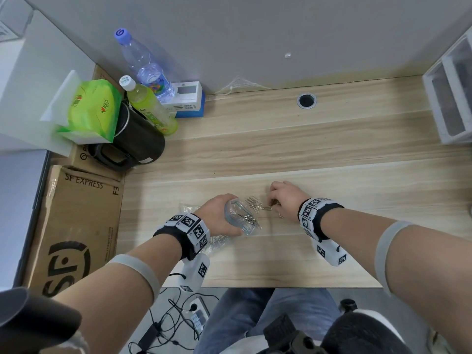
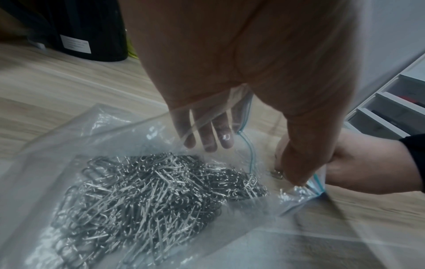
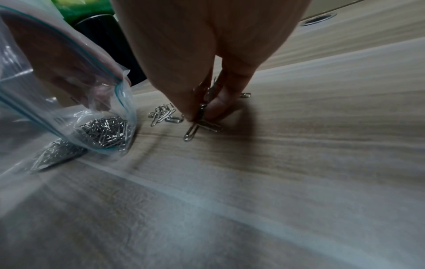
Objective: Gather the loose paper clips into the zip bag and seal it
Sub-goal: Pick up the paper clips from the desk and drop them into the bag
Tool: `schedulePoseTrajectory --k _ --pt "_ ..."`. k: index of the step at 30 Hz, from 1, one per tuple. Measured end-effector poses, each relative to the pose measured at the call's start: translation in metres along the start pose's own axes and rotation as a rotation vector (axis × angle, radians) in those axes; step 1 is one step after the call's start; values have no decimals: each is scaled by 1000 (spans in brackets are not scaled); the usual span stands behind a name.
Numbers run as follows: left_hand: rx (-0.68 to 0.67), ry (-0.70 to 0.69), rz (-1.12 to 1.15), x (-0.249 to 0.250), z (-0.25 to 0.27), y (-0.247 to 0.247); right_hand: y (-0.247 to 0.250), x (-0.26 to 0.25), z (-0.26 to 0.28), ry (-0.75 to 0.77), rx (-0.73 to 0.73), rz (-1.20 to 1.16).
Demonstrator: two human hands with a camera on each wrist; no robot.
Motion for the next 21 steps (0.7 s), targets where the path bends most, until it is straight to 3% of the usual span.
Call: schedulePoseTrajectory --k 13,21 --pt "-6 10 -14 3 0 0 9 5 -2 -34 36 1" --pt "-26 10 -11 8 0 2 32 -18 -13 -63 156 -361"
Point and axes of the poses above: each hand's wrist, its own z-axis away from the middle knuckle, its own y-axis out of the back of the hand, x = y × z, the point moved 8 cm from there along -z, towards the middle knuckle, and after that the axes turned 15 degrees about y, right-handed, at the moved point
